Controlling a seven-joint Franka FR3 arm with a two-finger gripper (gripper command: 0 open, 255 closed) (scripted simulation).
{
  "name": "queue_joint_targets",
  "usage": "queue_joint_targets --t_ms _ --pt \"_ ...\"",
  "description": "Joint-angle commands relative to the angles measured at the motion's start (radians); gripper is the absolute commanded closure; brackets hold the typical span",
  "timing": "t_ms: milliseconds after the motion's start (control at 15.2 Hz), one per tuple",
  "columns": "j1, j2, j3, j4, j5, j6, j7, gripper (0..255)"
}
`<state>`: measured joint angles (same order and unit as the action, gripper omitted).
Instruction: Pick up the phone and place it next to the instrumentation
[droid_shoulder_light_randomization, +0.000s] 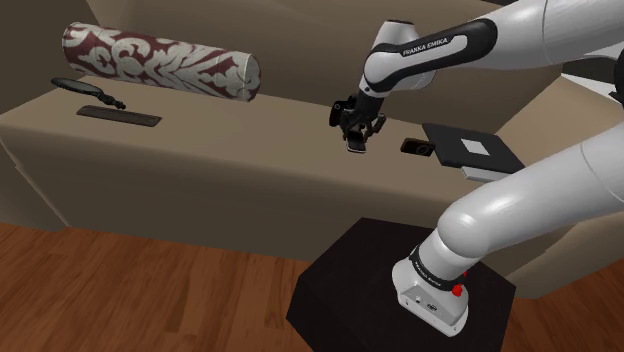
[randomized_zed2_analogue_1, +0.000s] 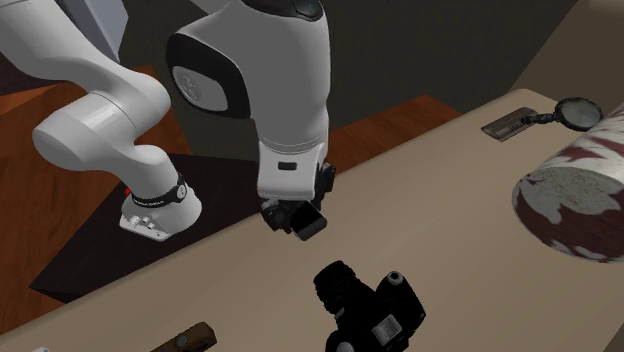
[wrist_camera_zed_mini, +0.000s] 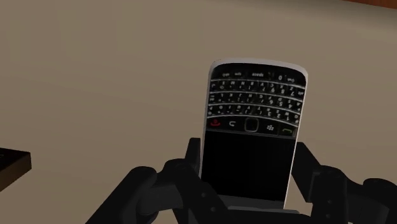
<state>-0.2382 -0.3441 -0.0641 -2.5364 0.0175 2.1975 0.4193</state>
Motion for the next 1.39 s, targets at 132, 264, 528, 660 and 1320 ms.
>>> queue_joint_targets --t_ms 132,264,528,660,1320 --pt "-0.002 -0.027 0.000 0.032 -0.003 -0.059 0.001 255" --pt "-0.002 -0.039 0.001 0.050 -0.004 -0.089 0.002 255" --pt "-0.022 -0.109 -0.023 0.014 -0.020 -0.124 -0.029 255" --pt "-0.045 -0.170 -0.049 -0.032 -0.040 -0.139 -0.062 255" --pt "-0.198 -0.443 -0.202 -0.192 -0.181 -0.250 -0.256 255"
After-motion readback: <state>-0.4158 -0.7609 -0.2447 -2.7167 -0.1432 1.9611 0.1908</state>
